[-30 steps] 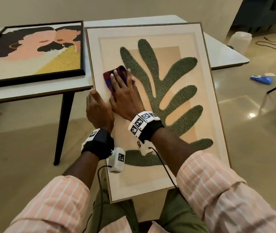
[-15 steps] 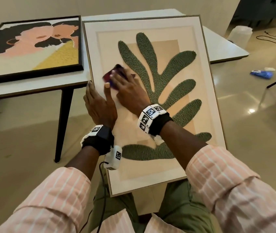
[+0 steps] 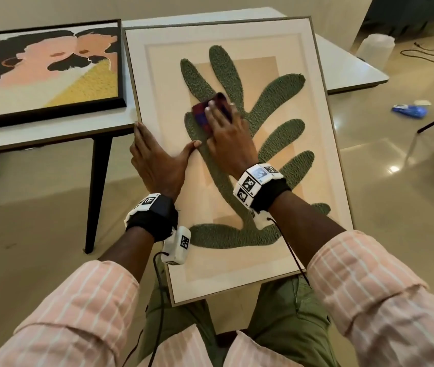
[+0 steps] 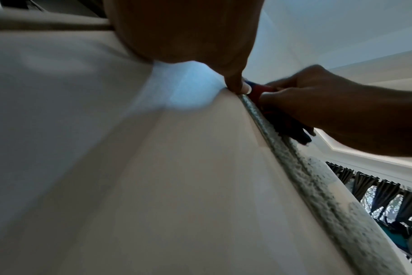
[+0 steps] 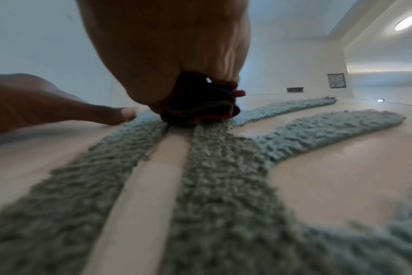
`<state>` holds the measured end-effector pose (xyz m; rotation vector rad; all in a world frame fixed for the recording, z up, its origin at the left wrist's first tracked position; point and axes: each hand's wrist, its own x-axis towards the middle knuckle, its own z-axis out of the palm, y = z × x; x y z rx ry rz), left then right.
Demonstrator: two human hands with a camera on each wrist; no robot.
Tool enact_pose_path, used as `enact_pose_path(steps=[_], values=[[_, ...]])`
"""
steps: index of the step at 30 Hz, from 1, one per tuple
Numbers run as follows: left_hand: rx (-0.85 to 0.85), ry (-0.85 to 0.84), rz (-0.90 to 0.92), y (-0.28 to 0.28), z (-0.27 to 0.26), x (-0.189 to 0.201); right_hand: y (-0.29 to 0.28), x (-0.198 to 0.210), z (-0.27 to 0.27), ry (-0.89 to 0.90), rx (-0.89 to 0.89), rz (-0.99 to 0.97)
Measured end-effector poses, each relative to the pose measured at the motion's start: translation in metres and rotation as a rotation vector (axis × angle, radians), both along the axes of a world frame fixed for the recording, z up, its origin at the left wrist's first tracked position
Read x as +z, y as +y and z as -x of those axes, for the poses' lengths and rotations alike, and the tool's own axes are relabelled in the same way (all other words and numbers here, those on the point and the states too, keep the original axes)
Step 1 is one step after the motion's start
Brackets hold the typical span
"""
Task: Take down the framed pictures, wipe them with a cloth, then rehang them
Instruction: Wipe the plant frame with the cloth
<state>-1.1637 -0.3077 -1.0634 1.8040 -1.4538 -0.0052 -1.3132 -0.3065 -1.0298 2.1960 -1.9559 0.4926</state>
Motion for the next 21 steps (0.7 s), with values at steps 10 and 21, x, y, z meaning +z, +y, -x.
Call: enact_pose_path(steps=[10,21], values=[[0.120,0.106,-0.038,0.006,0.024,0.007,0.004,-0.009,0.019,-0.164,-0.184,0.081],[0.158,0.107,-0.022,0.005,0.029,0.004,0.000,-0.008,0.054,0.040,0.053,0.100]])
